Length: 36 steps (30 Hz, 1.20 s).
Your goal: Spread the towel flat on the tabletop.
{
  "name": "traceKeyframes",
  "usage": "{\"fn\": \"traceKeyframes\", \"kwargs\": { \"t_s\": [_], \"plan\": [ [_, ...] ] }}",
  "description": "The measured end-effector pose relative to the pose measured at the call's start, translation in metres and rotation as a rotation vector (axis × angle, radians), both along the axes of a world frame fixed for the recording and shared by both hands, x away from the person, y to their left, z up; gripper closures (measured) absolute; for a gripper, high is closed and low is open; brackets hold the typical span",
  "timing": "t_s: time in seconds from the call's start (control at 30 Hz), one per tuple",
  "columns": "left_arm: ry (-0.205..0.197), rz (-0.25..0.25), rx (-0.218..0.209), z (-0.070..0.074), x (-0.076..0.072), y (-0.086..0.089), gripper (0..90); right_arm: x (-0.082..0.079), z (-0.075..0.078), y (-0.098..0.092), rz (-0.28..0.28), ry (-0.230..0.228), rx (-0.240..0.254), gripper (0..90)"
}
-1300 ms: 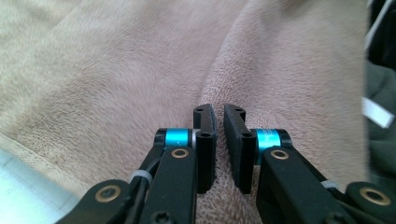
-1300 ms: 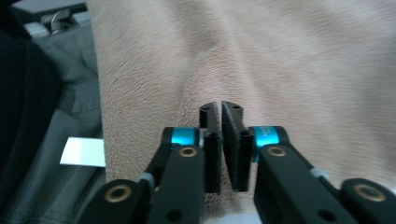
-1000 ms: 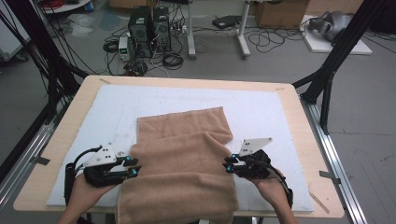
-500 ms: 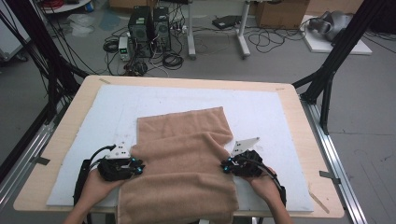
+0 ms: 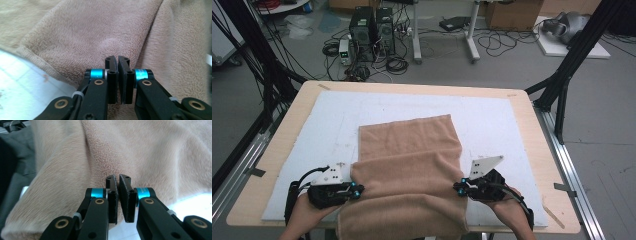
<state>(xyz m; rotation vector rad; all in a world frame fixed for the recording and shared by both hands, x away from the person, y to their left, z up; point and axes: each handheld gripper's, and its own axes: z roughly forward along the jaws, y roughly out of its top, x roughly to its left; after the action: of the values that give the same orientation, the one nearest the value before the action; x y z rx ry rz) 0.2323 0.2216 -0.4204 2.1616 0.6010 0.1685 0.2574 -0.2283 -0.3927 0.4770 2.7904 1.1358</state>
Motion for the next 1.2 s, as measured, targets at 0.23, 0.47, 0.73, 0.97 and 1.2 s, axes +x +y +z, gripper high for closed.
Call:
{"fn": "traceKeyframes", "kwargs": {
  "t_s": [0.23, 0.47, 0.73, 0.97, 1.2],
  "plan": [
    [-0.003, -0.045, -0.02, 0.009, -0.014, 0.0, 81.5, -0.008, 0.005, -0.007, 0.021, 0.018, 0.043, 73.9],
    [-0.049, 0.088, -0.057, 0.017, 0.016, 0.009, 71.5, 0.015, -0.001, -0.01, -0.071, -0.007, 0.057, 68.6],
    [-0.064, 0.247, -0.026, 0.007, 0.059, 0.004, 71.0, 0.044, -0.03, -0.002, -0.129, 0.027, 0.035, 65.8],
    [-0.036, 0.309, 0.119, -0.015, 0.086, -0.004, 67.1, 0.051, -0.041, 0.0, -0.148, 0.017, 0.0, 63.2],
    [-0.032, 0.295, 0.129, -0.019, 0.092, -0.006, 85.0, 0.05, -0.047, -0.003, -0.169, 0.042, 0.012, 78.0]
  ]
}}
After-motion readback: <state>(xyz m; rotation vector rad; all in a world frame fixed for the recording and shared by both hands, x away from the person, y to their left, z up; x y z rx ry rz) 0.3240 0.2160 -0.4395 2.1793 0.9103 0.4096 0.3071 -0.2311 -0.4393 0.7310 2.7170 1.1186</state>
